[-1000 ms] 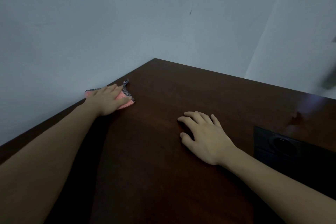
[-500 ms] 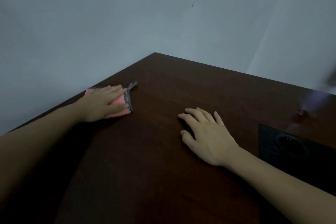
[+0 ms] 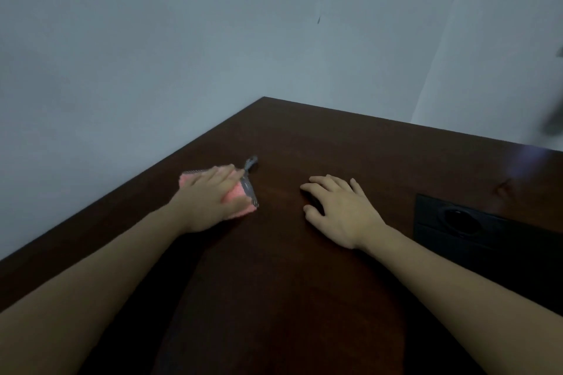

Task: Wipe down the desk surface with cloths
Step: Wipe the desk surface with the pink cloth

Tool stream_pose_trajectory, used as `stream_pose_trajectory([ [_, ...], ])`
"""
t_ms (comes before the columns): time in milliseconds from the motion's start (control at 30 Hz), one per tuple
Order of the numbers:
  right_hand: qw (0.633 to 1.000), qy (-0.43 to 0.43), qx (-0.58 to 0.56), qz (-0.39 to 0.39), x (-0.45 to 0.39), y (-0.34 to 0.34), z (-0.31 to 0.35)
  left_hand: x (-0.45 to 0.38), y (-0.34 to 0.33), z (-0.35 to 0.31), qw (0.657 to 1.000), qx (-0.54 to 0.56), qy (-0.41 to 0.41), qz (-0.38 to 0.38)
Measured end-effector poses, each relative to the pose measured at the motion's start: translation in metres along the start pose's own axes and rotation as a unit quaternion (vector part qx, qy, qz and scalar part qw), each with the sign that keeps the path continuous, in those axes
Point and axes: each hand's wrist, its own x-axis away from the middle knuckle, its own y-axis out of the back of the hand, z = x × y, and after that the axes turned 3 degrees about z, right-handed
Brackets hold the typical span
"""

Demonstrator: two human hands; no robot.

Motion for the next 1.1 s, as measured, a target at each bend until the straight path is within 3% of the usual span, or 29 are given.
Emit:
stream_pose_trajectory([
  [167, 1.000, -0.005, 0.006, 0.012, 0.004, 0.000, 0.002, 0.073, -0.016, 0.020, 0.997, 0.028, -0.069, 0.017],
  [500, 1.000, -0.001, 0.011, -0.004, -0.001, -0.002, 0.001, 0.000, 0.002, 0.067, 0.994, 0.037, 0.103, -0.016],
  [633, 1.000, 0.002, 0.005, -0.009, -0.003, -0.002, -0.001, -0.024, 0.008, 0.068, 0.991, 0.036, 0.128, -0.015],
  [800, 1.000, -0.001, 0.002, -0.007, 0.000, 0.000, -0.001, -0.009, 0.003, 0.058, 0.993, 0.030, 0.115, -0.016],
  [1100, 1.000, -0.001, 0.015, 0.008, 0.000, -0.001, 0.000, 0.072, -0.012, 0.043, 1.000, 0.025, -0.001, 0.013],
])
